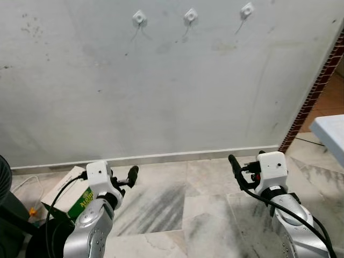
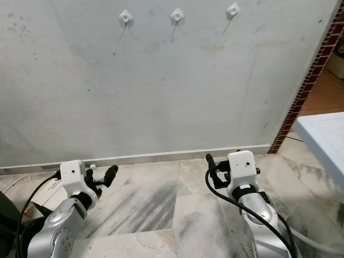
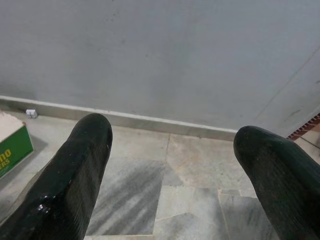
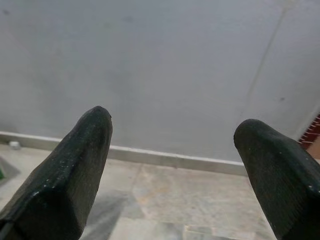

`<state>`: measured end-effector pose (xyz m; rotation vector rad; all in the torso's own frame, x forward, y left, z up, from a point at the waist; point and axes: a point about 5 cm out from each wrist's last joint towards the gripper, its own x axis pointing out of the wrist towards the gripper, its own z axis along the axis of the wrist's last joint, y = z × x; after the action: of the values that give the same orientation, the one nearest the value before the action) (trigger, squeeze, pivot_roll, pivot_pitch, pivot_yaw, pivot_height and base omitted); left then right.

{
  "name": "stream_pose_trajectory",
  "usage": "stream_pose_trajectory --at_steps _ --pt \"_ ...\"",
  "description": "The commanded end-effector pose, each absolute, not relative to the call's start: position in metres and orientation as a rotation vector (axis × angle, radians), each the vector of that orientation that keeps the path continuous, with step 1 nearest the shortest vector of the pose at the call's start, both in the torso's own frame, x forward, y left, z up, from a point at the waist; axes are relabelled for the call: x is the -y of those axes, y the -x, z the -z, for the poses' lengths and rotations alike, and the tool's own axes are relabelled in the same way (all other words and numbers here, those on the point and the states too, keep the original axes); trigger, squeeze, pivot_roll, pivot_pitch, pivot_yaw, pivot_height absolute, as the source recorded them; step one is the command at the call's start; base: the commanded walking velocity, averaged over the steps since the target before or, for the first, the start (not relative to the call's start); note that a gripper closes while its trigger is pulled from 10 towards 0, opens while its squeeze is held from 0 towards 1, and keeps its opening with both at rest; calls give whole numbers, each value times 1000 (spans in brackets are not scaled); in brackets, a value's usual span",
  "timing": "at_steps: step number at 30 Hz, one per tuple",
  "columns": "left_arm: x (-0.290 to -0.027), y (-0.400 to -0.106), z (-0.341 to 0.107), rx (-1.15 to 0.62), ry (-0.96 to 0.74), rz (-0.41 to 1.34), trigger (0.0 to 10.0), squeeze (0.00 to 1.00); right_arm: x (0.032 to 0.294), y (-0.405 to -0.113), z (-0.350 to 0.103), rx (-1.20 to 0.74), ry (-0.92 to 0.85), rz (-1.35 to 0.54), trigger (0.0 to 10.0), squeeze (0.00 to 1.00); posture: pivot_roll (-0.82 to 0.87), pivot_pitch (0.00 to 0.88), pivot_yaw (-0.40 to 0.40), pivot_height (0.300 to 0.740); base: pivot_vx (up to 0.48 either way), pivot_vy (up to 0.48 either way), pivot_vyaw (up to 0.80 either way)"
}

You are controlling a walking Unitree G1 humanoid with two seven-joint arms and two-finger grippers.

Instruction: Hang keys on a hook

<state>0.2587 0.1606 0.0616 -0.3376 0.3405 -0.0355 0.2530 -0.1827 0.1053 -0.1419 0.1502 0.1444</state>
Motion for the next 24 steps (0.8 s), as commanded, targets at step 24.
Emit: stream_pose_trajectory --at_steps 24 --pt "-165 -260 -56 -378 305 10 10000 0 169 -258 -114 -133 97 -166 10000 0 -76 0 68 740 0 0 -66"
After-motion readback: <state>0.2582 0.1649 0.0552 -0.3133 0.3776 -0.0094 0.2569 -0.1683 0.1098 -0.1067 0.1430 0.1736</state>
